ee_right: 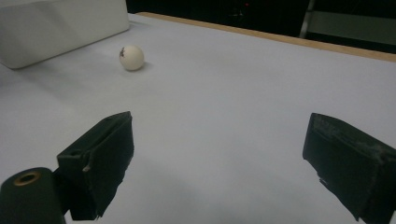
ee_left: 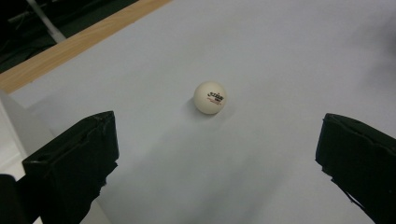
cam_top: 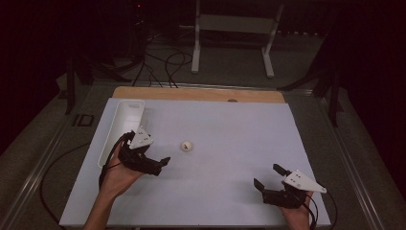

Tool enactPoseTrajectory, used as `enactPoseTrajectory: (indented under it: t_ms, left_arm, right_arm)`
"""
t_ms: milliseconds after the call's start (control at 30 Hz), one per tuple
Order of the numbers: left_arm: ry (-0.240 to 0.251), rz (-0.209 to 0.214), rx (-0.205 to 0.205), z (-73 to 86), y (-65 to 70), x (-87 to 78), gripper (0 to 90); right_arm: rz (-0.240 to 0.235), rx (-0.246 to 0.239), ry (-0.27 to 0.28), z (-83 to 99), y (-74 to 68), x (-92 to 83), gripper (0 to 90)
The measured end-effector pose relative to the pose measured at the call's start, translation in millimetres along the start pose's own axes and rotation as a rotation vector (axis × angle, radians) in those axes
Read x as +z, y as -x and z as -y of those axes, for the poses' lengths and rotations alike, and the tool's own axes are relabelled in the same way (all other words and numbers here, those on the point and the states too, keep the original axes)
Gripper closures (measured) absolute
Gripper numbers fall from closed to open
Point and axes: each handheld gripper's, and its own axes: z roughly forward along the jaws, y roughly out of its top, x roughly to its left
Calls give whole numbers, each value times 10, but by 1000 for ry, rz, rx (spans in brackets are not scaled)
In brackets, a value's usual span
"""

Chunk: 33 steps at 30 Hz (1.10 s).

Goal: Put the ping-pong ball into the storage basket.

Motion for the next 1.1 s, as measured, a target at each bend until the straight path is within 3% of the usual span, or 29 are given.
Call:
enactPoseTrajectory:
  t_ms: [667,1100]
  left_arm:
    - [-73,40,47,-215,19,201,0]
    - [-107,54,48,-276,0,329,0]
  right_arm:
    - [10,12,6,3,45,-24,84]
    - [13,12,4,7,56,-28,84]
